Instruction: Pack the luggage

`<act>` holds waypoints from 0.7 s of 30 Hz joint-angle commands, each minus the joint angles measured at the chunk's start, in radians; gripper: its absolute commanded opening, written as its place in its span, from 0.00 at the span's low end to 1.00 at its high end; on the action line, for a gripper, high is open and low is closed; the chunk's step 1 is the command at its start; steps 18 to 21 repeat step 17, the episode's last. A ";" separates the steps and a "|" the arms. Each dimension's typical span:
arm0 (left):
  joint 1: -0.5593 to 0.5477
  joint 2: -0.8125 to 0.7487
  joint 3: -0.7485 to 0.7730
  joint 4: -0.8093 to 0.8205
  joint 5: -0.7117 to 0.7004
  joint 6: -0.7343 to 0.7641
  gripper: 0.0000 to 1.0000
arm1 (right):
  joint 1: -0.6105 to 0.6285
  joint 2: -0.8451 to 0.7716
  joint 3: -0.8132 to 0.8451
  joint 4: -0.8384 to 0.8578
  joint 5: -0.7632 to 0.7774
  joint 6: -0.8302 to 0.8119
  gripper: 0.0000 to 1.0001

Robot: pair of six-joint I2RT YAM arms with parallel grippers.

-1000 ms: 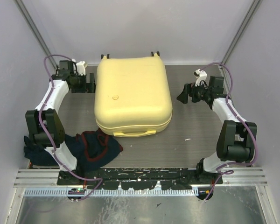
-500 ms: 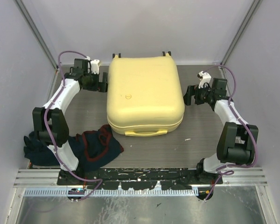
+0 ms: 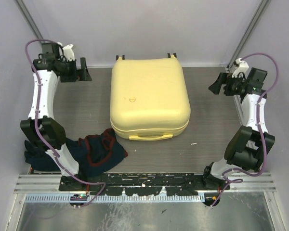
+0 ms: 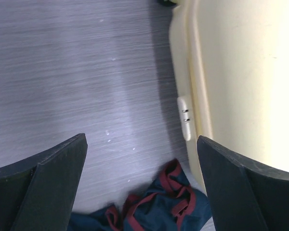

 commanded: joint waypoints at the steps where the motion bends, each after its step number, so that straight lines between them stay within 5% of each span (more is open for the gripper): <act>1: 0.069 -0.018 0.029 -0.136 0.013 0.030 0.98 | -0.061 0.056 0.153 -0.122 -0.057 -0.006 1.00; 21: 0.114 -0.101 -0.108 -0.090 -0.068 -0.010 0.98 | -0.116 0.124 0.214 -0.217 -0.084 -0.019 1.00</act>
